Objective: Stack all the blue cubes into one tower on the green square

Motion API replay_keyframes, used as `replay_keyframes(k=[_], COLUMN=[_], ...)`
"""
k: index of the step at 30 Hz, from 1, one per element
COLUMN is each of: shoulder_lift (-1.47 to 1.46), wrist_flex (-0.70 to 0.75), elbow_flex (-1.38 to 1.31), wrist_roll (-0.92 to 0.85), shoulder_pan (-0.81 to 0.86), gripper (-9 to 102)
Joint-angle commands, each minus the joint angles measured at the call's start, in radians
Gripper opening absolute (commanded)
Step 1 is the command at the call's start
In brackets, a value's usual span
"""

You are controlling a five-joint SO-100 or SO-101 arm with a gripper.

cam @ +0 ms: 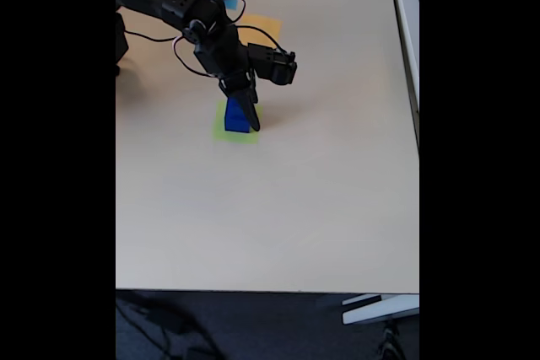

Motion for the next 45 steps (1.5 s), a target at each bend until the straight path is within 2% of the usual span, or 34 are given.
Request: replay_keyframes(k=[1, 29, 36, 41, 45], shoulder_lift=[0.012, 0.015, 0.037, 0.129, 0.196], wrist_flex=[0.003, 0.008, 0.041, 0.083, 0.120], elbow_flex=[-0.051, -0.077, -0.241, -0.370, -0.374], wrist_roll=[0.012, -0.034, -0.107, -0.110, 0.031], shoulder_pan=[0.005, 0.014, -0.002, -0.114, -0.284], gripper=[36, 37, 37, 34, 34])
